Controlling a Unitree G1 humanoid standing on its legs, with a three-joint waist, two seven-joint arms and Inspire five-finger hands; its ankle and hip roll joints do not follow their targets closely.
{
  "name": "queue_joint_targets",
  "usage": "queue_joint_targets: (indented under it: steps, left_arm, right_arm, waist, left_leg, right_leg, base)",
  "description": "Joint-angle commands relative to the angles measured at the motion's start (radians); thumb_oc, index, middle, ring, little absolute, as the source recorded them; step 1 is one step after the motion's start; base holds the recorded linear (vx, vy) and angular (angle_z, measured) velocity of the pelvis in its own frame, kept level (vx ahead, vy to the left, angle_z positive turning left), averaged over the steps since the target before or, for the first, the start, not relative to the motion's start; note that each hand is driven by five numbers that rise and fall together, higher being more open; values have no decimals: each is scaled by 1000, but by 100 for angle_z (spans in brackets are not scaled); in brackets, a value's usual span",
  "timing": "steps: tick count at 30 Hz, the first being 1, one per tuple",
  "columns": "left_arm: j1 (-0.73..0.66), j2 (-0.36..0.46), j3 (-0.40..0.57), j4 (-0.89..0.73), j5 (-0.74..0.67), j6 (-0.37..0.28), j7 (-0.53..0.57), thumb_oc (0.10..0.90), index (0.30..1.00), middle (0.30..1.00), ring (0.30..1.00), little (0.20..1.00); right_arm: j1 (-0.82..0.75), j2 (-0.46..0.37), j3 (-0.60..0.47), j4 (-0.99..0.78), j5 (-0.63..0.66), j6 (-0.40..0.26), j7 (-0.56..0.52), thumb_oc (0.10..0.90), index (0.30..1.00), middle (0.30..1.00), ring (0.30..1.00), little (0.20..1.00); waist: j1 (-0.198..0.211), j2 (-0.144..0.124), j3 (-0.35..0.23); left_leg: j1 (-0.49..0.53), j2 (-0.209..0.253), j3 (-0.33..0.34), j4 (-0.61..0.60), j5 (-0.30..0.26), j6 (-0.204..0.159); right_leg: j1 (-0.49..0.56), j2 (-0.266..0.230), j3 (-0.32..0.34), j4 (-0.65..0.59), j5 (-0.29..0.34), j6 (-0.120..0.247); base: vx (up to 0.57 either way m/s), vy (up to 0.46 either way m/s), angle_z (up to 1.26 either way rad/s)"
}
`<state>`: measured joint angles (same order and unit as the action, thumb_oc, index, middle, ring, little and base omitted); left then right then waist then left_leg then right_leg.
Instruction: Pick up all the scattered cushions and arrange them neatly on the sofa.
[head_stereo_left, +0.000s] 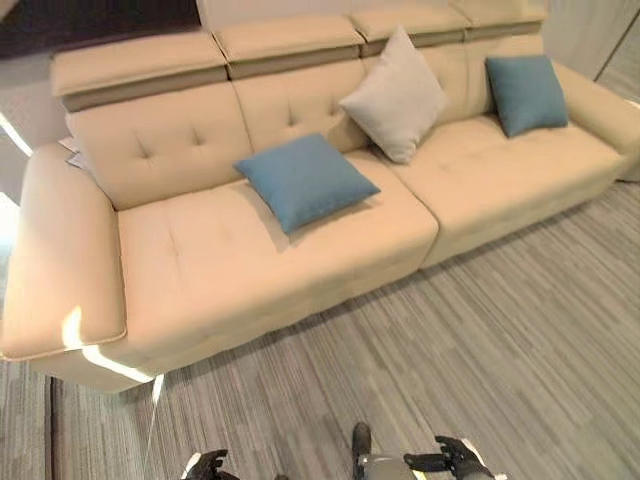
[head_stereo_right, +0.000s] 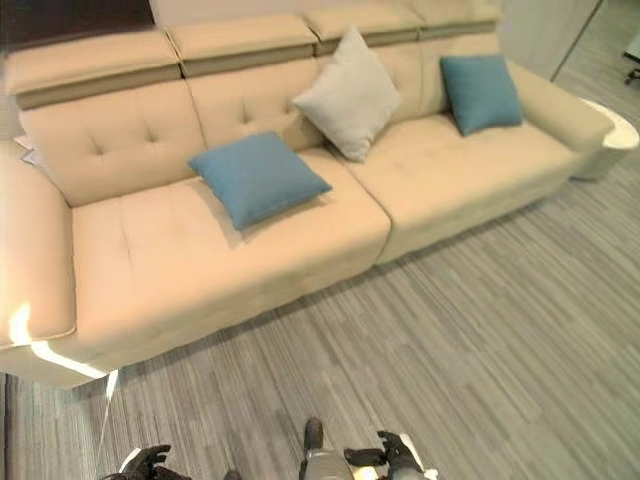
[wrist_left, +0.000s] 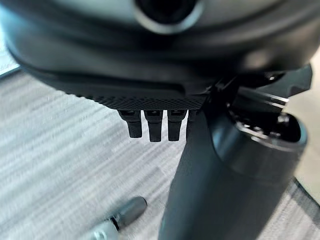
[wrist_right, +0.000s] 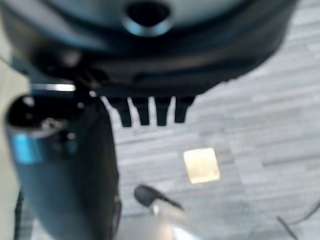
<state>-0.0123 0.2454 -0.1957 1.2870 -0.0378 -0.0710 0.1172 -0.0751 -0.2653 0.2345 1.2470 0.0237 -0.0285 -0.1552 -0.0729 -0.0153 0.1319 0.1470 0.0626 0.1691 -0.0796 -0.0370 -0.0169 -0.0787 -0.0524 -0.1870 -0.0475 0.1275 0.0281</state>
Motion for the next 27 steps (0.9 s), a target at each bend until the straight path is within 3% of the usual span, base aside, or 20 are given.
queue_joint_targets:
  steps: [1, 3, 7, 10, 11, 12, 13, 14, 17, 22, 24, 25, 26, 27]
  left_arm:
    - [-61, 44, 0, -13, -1, -36, -10, 800, 900, 900, 900, 900]
    - [-66, 52, -8, -25, 3, -38, -20, 800, 900, 900, 900, 900]
    - [-65, 63, -9, -40, -4, -38, -24, 800, 900, 900, 900, 900]
    - [-51, 70, -8, -34, 1, -38, -21, 800, 900, 900, 900, 900]
    - [-48, 73, -8, -31, 5, -37, -21, 800, 900, 900, 900, 900]
    - [-43, 76, -9, -36, 9, -40, -18, 800, 900, 900, 900, 900]
    - [-43, 76, -9, -36, 9, -40, -18, 800, 900, 900, 900, 900]
    - [-42, 76, -9, -39, 3, -42, -15, 800, 900, 900, 900, 900]
    - [-25, 78, 5, -34, 1, -38, -20, 800, 900, 900, 900, 900]
    - [8, 75, 23, -18, 13, -39, -18, 800, 900, 900, 900, 900]
    - [16, 88, 23, -29, 20, -39, -21, 800, 900, 900, 900, 900]
    - [16, 88, 23, -30, 20, -39, -21, 800, 900, 900, 900, 900]
    - [18, 98, 22, -42, 20, -41, -23, 800, 900, 900, 900, 900]
    - [18, 98, 22, -42, 20, -41, -23, 800, 900, 900, 900, 900]
  right_arm:
    - [-37, -47, -9, 14, 41, -27, -1, 800, 900, 900, 900, 900]
    - [-27, -55, -20, 13, 55, -33, -2, 800, 900, 900, 900, 900]
    - [-19, -61, -25, 16, 70, -33, 0, 800, 900, 900, 900, 900]
    - [-13, -68, -23, 14, 68, -33, -1, 800, 900, 900, 900, 900]
    - [-10, -71, -23, 14, 68, -33, -2, 800, 900, 900, 900, 900]
    - [-12, -76, -24, 11, 72, -34, -10, 800, 900, 900, 900, 900]
    - [-12, -76, -24, 11, 72, -34, -10, 800, 900, 900, 900, 900]
    - [-14, -76, -25, 14, 76, -33, -14, 800, 900, 900, 900, 900]
    - [-4, -70, -26, 12, 76, -32, -6, 800, 900, 900, 900, 900]
    - [-4, -63, -24, 7, 58, -34, -8, 800, 900, 900, 900, 900]
    - [-13, -63, -21, -10, 50, -33, -2, 800, 900, 900, 900, 900]
    - [-13, -63, -21, -10, 50, -33, -2, 800, 900, 900, 900, 900]
    - [-23, -62, -15, -29, 49, -34, 1, 800, 900, 900, 900, 900]
    - [-23, -62, -15, -29, 49, -33, 1, 800, 900, 900, 900, 900]
  waist:
    - [-3, -7, 40]
    - [7, -19, 66]
    - [21, -29, 86]
    - [41, -38, 87]
    - [46, -38, 86]
    - [67, -23, 88]
    - [67, -24, 89]
    - [79, -20, 94]
    - [80, -17, 75]
    - [103, -25, 40]
    - [113, -19, 35]
    - [114, -19, 35]
    - [108, -7, 51]
    - [109, -8, 50]
  left_leg:
    - [-75, -59, -52, 225, -103, -40]
    - [-158, -45, -58, 398, -44, -72]
    - [-242, -22, -41, 494, -10, -72]
    - [-303, -45, -33, 407, -55, -39]
    - [-326, -49, -36, 363, -43, -34]
    - [-380, -37, -40, 245, 36, -40]
    - [-375, -39, -39, 240, 38, -40]
    - [-396, -30, -45, 203, 75, -50]
    - [-363, -38, -48, 172, 69, -38]
    - [-318, -61, -26, 160, 36, -12]
    - [-272, -65, -11, 144, 6, 15]
    - [-272, -65, -9, 143, 6, 15]
    - [-237, -69, -13, 130, -8, 40]
    - [-238, -70, -11, 129, -8, 41]
  right_leg:
    - [28, -11, 6, 91, -176, 31]
    - [62, -8, 5, 72, -184, 7]
    - [104, -6, -3, 47, -199, -12]
    - [127, -7, 6, 42, -223, -5]
    - [138, -1, 8, 37, -235, -2]
    - [171, 25, 17, 27, -257, -1]
    - [173, 23, 17, 26, -258, -1]
    - [188, 37, 23, 24, -270, 1]
    - [196, 43, 31, 29, -278, 2]
    - [211, 6, 45, 60, -288, 37]
    - [160, -21, 38, 200, -266, 74]
    - [158, -22, 39, 204, -268, 75]
    - [72, -43, 35, 360, -207, 109]
    - [69, -44, 37, 365, -209, 110]
  base:
    - [140, -228, 56]
    - [55, -156, 49]
    - [72, -83, 21]
    - [162, -19, 2]
    - [298, 22, 12]
    - [236, 20, 15]
    - [252, 22, 11]
    - [97, 3, 0]
    - [258, 89, -20]
    - [210, 117, -43]
    - [164, 119, -23]
    - [168, 147, -23]
    - [75, 75, -17]
    - [91, 95, -33]
